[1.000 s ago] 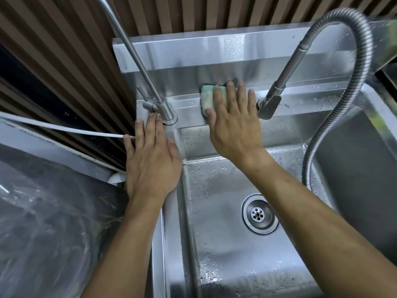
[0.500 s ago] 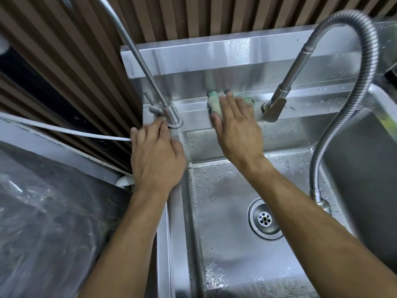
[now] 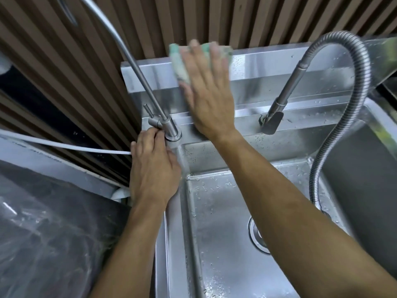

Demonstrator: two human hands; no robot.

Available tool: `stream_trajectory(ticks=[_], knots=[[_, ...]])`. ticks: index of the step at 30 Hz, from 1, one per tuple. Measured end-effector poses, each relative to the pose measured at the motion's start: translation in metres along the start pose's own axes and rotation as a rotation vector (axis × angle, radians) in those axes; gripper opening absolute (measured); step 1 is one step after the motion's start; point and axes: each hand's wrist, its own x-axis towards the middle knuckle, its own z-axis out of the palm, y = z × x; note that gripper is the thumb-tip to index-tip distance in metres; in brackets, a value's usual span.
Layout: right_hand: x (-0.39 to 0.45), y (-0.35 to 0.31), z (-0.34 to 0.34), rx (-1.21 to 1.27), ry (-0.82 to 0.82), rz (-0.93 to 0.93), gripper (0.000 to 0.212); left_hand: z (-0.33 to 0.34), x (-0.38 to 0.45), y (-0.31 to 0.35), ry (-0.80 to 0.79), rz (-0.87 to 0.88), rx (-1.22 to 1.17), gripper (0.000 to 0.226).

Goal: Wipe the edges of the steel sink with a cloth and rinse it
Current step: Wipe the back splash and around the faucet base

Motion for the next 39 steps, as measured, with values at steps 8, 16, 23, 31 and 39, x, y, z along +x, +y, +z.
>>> stream_trajectory(ticks=[8,16,23,31,39], knots=[[-0.003,-0.007,-0.002,0.186,0.028,0.278,0.052,0.003,0.000,0.001,0.052,-0.067,-0.066,0.048],[-0.008,0.038,0.001,-0.168,-0.118,-0.602,0.052,0.007,0.001,-0.001,0.029,-0.099,-0.032,0.055],[-0.020,0.018,-0.032,0.403,0.064,0.589,0.053,0.011,0.000,-0.003,-0.011,-0.108,0.021,0.051],[-0.073,-0.037,-0.018,0.178,-0.451,0.241,0.053,0.008,0.002,-0.003,0.002,-0.102,-0.006,0.052],[-0.069,-0.003,-0.030,-0.022,-0.484,0.613,0.058,-0.008,-0.007,0.006,0.176,-0.092,-0.119,0.041]])
